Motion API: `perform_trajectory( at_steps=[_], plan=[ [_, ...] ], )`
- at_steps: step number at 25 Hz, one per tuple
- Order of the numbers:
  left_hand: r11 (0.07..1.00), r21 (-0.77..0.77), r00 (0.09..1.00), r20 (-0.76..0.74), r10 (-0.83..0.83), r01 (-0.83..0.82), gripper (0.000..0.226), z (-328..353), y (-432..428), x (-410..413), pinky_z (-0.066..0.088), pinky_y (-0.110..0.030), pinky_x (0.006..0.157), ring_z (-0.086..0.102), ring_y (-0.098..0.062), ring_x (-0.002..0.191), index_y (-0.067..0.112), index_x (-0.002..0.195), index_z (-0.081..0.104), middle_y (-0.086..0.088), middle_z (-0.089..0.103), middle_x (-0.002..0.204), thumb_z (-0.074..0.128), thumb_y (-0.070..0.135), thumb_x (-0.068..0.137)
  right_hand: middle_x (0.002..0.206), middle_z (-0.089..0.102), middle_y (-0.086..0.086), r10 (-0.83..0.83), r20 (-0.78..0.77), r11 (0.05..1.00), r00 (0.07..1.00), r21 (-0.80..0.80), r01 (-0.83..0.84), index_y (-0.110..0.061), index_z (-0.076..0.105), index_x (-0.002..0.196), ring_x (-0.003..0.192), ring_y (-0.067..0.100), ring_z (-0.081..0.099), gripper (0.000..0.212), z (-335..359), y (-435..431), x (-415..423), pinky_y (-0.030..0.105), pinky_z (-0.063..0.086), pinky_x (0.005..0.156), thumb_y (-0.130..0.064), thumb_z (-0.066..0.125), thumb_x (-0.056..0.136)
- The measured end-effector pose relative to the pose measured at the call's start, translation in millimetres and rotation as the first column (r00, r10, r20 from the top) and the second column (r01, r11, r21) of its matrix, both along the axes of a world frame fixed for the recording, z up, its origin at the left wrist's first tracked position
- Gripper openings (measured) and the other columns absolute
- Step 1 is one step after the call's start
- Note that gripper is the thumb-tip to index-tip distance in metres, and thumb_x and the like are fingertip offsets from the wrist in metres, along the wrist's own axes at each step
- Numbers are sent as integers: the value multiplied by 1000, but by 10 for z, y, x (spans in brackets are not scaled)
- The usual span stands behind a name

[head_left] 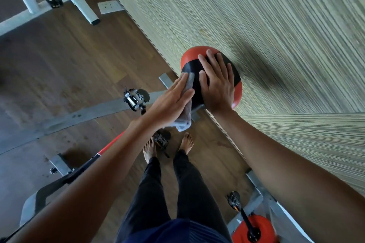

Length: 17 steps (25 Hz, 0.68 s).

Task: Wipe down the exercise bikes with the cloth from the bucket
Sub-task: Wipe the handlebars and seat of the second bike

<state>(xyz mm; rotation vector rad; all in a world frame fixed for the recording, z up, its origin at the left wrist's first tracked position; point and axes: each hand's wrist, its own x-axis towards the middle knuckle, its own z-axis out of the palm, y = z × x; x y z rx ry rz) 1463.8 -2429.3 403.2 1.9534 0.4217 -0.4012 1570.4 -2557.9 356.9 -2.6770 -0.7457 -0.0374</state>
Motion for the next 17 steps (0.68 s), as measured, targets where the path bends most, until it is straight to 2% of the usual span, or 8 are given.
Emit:
perform_trajectory(
  at_steps=[3,5,7,8,9,11,14,17],
  plan=[
    [999,-2,999,-40,-37,37,64,31,-11,208,20,-29,114,17,-18,151,25,159,1,8,2,166,31,46,106,162,29,-6,20,-135,999,991,-29,-24,-31,40,150,152,16,18,53,75,-23,43,42,10,123,-38,26,100],
    [999,46,1000,-31,2,-1,62,11,-52,6,26,-31,113,30,-21,146,25,159,12,1,20,164,34,46,105,163,27,-7,61,-163,998,985,-12,-63,-31,38,151,153,16,16,51,91,-67,51,42,9,123,-38,29,101],
    [994,63,995,-30,94,-92,54,2,-74,-206,36,-33,106,47,-23,134,25,154,29,-5,46,150,39,43,104,163,26,-7,111,-210,994,971,21,-109,-31,38,152,153,15,14,49,119,-88,90,42,7,123,-37,34,103],
    [989,66,990,-38,138,-136,52,6,-82,-240,38,-34,103,50,-23,130,25,152,33,-5,52,145,39,42,104,163,25,-8,124,-241,992,963,37,-118,-31,39,151,153,14,13,48,147,-103,109,41,6,123,-37,36,103],
    [983,93,986,-42,162,-157,51,13,-110,-220,38,-35,104,50,-23,131,25,152,33,-5,51,146,39,41,104,163,26,-8,115,-260,993,959,52,-105,-31,40,151,153,13,14,48,175,-135,128,42,5,123,-37,39,103],
    [967,230,991,-48,124,-110,57,29,-240,-97,32,-38,113,36,-23,143,20,156,23,-5,34,159,33,43,105,163,28,-5,19,-287,998,958,64,0,-30,41,150,152,14,17,46,216,-249,158,46,7,124,-37,40,104],
    [831,556,999,-46,7,20,67,26,-571,184,22,-40,120,13,-28,152,7,157,5,-13,8,165,26,43,105,163,26,-1,-9,-422,984,906,156,83,-26,37,152,153,17,15,47,216,-434,179,53,14,122,-33,39,106],
    [710,704,999,25,-36,8,68,-67,-742,504,23,-45,122,14,-38,151,-2,154,8,-23,12,162,26,41,104,155,43,1,6,-577,894,817,369,255,-17,47,146,146,14,33,42,316,-497,300,46,27,120,-24,45,105]
  ],
)
